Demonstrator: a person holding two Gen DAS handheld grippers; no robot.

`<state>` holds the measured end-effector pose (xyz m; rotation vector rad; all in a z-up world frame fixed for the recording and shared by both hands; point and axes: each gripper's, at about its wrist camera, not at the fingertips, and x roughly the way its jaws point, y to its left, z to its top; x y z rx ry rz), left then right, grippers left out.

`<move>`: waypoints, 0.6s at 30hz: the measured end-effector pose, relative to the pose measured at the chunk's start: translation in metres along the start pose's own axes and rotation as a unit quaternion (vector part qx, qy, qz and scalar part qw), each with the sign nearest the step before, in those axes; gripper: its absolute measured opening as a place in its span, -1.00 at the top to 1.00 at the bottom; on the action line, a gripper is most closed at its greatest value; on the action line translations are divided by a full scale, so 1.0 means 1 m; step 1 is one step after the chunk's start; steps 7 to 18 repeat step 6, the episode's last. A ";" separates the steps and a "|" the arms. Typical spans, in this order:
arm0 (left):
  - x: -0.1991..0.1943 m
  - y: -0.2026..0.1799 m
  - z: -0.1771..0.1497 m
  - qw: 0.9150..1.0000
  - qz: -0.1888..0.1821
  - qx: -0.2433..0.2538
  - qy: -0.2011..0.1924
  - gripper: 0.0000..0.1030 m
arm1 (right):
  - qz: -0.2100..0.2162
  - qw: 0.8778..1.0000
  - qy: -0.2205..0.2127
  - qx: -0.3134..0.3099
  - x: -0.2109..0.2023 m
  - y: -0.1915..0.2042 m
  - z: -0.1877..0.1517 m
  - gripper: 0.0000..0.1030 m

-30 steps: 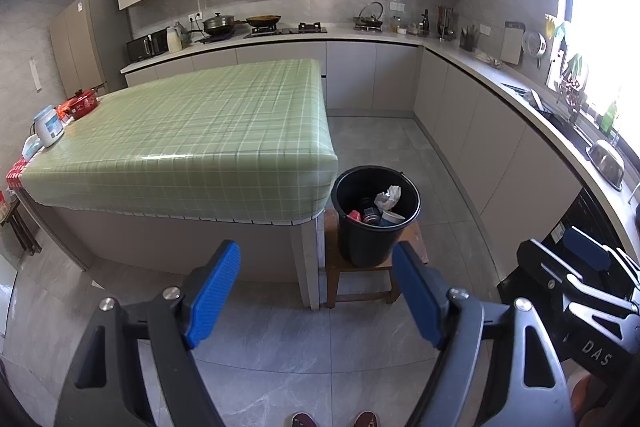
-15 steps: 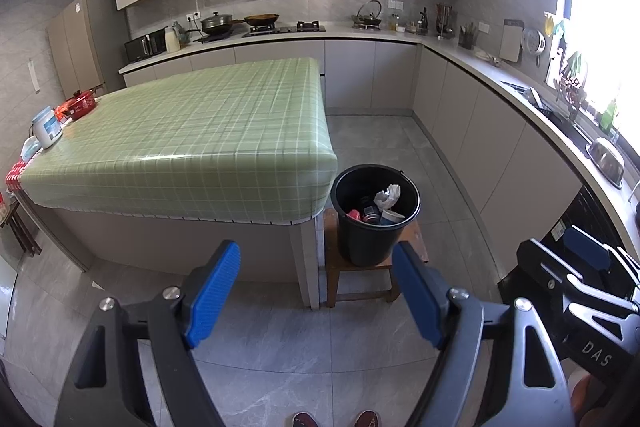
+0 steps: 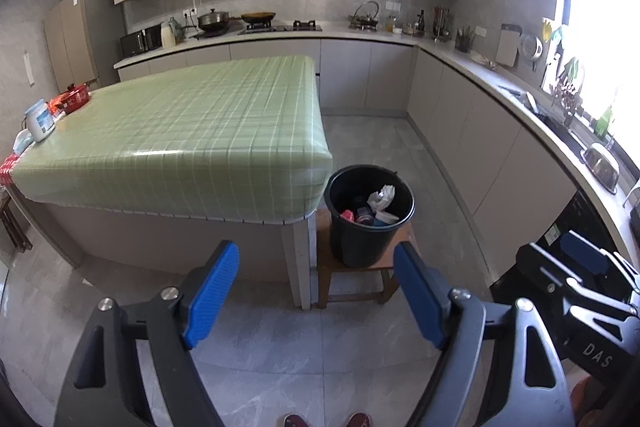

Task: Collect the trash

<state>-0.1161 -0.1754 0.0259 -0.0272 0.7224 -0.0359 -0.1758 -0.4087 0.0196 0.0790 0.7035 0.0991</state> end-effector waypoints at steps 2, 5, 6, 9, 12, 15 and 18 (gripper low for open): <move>-0.002 -0.002 0.001 1.000 0.002 0.008 -0.006 -0.57 | -0.002 1.000 0.002 0.001 0.001 0.000 -0.001 -0.58; 0.001 -0.006 0.003 1.000 -0.002 0.015 0.003 -0.65 | -0.005 1.000 0.003 0.008 0.002 -0.003 -0.002 -0.58; 0.004 -0.007 0.004 1.000 0.002 0.019 0.012 -0.74 | -0.005 1.000 0.003 0.009 0.003 -0.004 -0.003 -0.58; 0.004 -0.007 0.004 1.000 0.002 0.019 0.012 -0.74 | -0.005 1.000 0.003 0.009 0.003 -0.004 -0.003 -0.58; 0.004 -0.007 0.004 1.000 0.002 0.019 0.012 -0.74 | -0.005 1.000 0.003 0.009 0.003 -0.004 -0.003 -0.58; 0.004 -0.007 0.004 1.000 0.002 0.019 0.012 -0.74 | -0.005 1.000 0.003 0.009 0.003 -0.004 -0.003 -0.58; 0.004 -0.007 0.004 1.000 0.002 0.019 0.012 -0.74 | -0.005 1.000 0.003 0.009 0.003 -0.004 -0.003 -0.58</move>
